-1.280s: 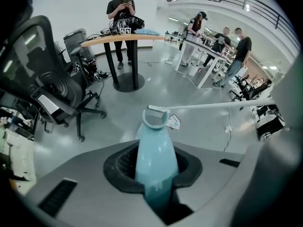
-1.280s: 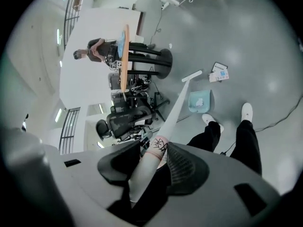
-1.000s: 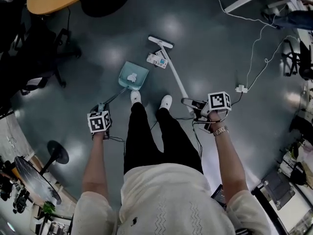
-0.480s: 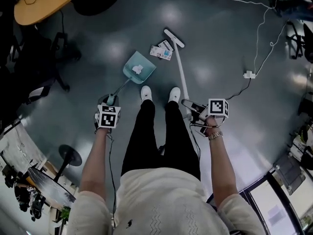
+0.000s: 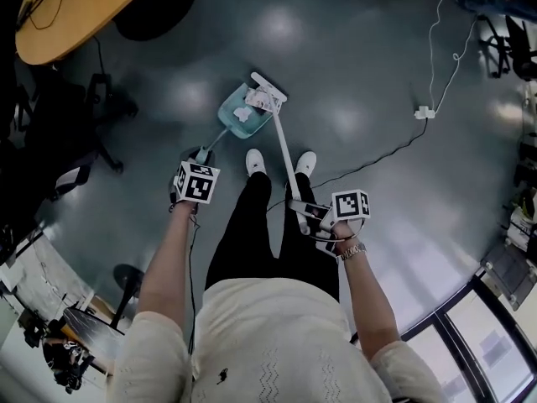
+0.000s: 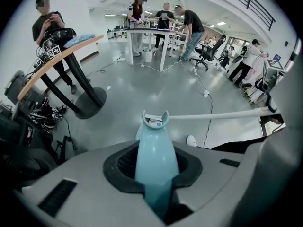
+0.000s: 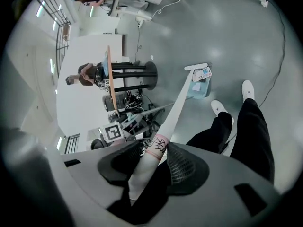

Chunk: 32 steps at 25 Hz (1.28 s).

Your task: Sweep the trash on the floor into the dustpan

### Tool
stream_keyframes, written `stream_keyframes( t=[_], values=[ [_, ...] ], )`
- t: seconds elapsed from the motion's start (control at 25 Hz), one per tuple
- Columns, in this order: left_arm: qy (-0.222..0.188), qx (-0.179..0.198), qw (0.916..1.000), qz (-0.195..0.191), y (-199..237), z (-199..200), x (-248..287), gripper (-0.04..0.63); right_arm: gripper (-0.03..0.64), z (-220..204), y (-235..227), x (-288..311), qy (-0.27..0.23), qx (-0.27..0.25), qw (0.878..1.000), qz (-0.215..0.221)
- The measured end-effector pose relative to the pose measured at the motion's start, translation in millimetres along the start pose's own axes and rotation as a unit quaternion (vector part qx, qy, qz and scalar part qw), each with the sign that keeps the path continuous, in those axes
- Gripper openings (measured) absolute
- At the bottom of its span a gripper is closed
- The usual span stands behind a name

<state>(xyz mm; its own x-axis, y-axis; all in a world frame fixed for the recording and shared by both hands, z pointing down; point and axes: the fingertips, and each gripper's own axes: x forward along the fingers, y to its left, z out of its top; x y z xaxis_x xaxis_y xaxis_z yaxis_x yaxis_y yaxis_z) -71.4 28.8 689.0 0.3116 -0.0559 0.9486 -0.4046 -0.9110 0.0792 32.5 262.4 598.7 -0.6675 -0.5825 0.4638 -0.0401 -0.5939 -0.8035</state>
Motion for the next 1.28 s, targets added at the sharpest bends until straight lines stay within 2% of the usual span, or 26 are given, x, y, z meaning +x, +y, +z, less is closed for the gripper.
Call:
stream_keyframes(
  t=[0.4,0.64,0.76,1.28],
  values=[
    [0.002,-0.031,0.9995,-0.001,-13,-4,7,0.092,0.183,-69,14,13,0.076,-0.017,0.997,-0.005],
    [0.009,-0.034,0.9994,0.006,-24,-22,6,0.092,0.183,-86,4,14,0.111,-0.063,0.991,-0.043],
    [0.012,-0.032,0.9994,0.009,-28,-28,7,0.092,0.184,-92,1,15,0.117,-0.074,0.989,-0.054],
    [0.02,-0.048,0.9986,0.01,-30,-33,12,0.092,0.186,-86,-1,10,0.114,-0.068,0.99,-0.055]
  ],
)
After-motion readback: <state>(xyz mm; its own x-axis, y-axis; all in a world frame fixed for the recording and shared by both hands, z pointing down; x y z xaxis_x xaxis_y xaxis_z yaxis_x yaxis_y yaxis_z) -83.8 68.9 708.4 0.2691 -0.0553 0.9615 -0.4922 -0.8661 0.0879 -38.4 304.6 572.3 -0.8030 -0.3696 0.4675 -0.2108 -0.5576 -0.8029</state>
